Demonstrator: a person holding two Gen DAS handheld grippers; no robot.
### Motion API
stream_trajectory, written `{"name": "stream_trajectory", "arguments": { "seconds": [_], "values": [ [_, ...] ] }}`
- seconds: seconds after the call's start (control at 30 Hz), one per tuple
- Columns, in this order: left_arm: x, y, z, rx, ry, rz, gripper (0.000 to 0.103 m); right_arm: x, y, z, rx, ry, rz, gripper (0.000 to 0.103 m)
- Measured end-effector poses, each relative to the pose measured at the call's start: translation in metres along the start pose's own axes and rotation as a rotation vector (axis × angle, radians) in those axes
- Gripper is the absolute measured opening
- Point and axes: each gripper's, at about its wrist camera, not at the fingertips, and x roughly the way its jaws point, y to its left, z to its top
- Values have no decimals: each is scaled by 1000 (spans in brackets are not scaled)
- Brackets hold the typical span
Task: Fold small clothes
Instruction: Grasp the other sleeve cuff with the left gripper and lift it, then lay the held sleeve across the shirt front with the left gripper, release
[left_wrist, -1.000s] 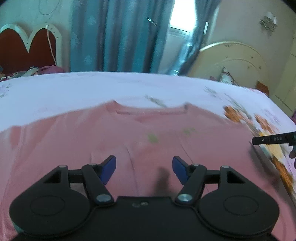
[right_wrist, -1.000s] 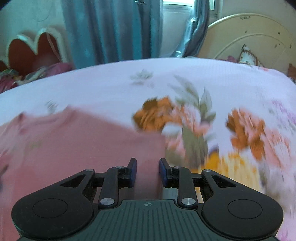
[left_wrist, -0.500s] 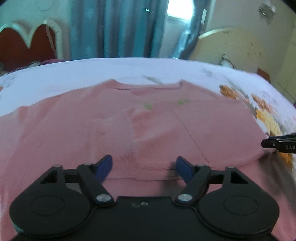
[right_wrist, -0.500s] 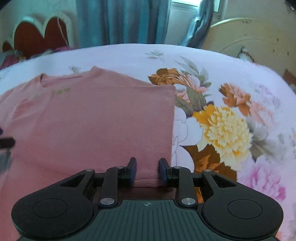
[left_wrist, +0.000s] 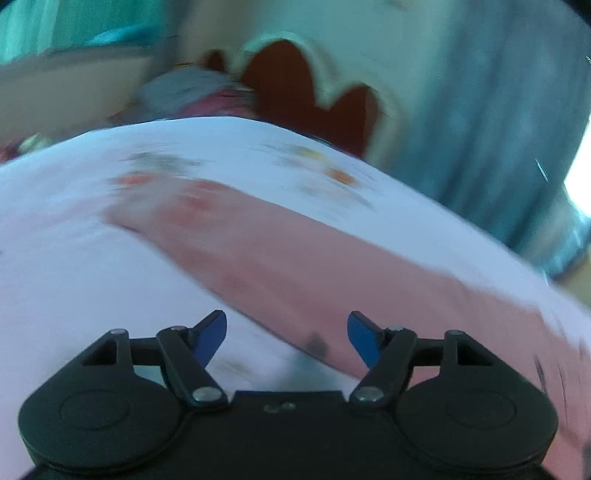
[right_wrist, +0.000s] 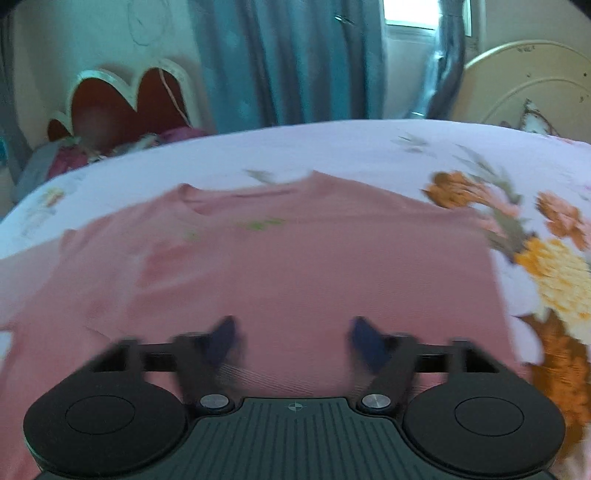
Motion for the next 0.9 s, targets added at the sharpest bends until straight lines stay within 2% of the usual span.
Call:
{"name": "stream_trajectory", "arguments": {
  "seconds": [0.1,0.2,0.4,0.47,0.5,0.53,0.57,0.63,0.77,0.9],
  "values": [
    [22,54,22,-172,-1,16,63,6,28,5,-14,-13,-4,52],
    [40,97,35,-365,-29,-55,55,8,46,8,-20,-6,-16,52],
    [69,122,54,-513,-51,-154,53,9,53,12,-32,8,-49,52],
    [74,129,58,-537,-37,-174,32,7,49,12,-13,14,-52,52],
    [81,131,61,-551,-5,-175,12,7,47,12,-1,19,-54,52],
    [84,131,64,-559,-1,-164,11,7,45,12,10,21,-56,52],
    [78,125,66,-533,-35,-169,11,7,43,12,20,19,-58,52],
    [61,104,70,-416,-95,-186,12,4,41,13,28,16,-63,52],
    [37,36,66,-175,-93,-252,11,-4,33,12,40,1,-65,52],
    [18,-55,43,18,-41,-371,11,-12,21,12,62,-15,-65,52]
  ]
}}
